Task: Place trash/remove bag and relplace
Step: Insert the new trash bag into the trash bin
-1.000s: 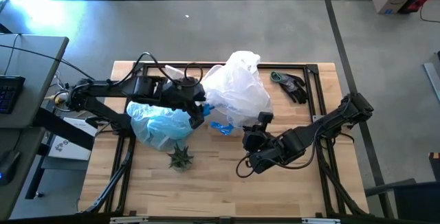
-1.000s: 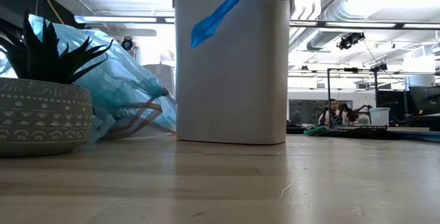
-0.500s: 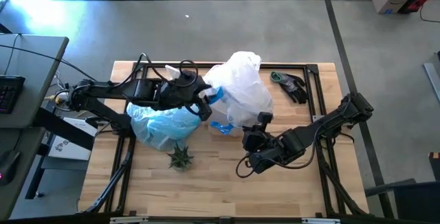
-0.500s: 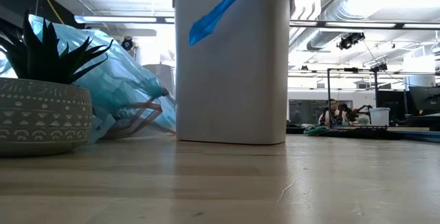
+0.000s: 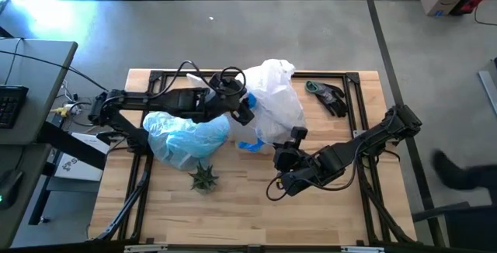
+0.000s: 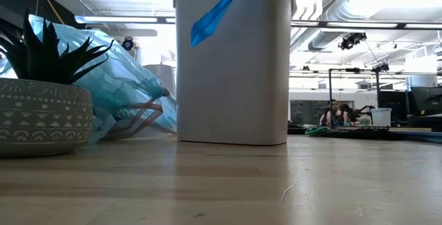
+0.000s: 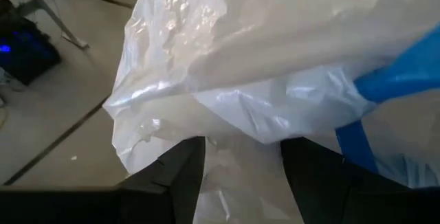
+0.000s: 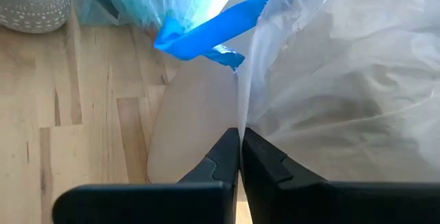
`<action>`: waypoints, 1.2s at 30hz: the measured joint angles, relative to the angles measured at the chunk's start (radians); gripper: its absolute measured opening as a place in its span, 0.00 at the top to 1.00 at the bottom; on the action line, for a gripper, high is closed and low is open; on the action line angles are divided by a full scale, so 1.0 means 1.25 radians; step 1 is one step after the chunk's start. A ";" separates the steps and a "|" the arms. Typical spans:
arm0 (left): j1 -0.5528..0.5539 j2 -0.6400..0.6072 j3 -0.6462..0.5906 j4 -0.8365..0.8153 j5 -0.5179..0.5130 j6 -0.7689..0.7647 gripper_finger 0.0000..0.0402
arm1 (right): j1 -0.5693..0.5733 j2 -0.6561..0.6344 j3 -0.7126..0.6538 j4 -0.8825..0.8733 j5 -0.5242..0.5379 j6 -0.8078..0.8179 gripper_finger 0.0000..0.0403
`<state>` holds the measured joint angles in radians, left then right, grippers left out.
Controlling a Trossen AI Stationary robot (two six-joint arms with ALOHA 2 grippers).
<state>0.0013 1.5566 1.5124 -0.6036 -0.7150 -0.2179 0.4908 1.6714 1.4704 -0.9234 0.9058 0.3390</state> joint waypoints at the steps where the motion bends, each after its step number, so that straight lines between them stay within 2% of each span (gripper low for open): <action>1: 0.004 0.003 0.000 0.006 -0.002 0.006 0.57 | 0.000 0.000 0.000 0.001 0.000 0.000 1.00; 5: 0.014 0.003 0.000 0.010 0.002 0.015 0.63 | 0.000 0.000 0.000 0.002 0.000 0.000 1.00; 7: 0.015 -0.001 0.000 0.007 0.013 0.032 0.73 | 0.000 0.000 0.000 0.002 0.000 0.000 1.00; 10: 0.015 -0.005 0.000 -0.011 0.036 0.055 0.93 | 0.000 0.000 0.000 0.003 0.000 0.000 1.00; 11: 0.015 -0.006 0.000 -0.022 0.044 0.058 0.96 | 0.000 0.000 0.000 0.003 0.000 0.000 1.00; 16: 0.009 -0.031 0.000 -0.114 0.066 0.043 1.00 | 0.000 0.000 0.000 0.003 0.000 0.003 1.00; 22: -0.028 -0.113 0.000 -0.186 0.066 -0.009 1.00 | -0.001 0.000 0.000 0.000 0.000 -0.004 1.00; 28: -0.074 -0.185 0.000 -0.227 0.128 -0.080 1.00 | -0.002 0.000 0.000 -0.003 0.000 -0.003 1.00; 36: -0.111 -0.173 0.000 -0.388 0.127 -0.197 1.00 | -0.002 0.000 0.000 -0.006 -0.004 -0.003 1.00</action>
<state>-0.1379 1.3403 1.5127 -1.0880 -0.5563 -0.4647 0.4881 1.6714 1.4704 -0.9310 0.9013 0.3355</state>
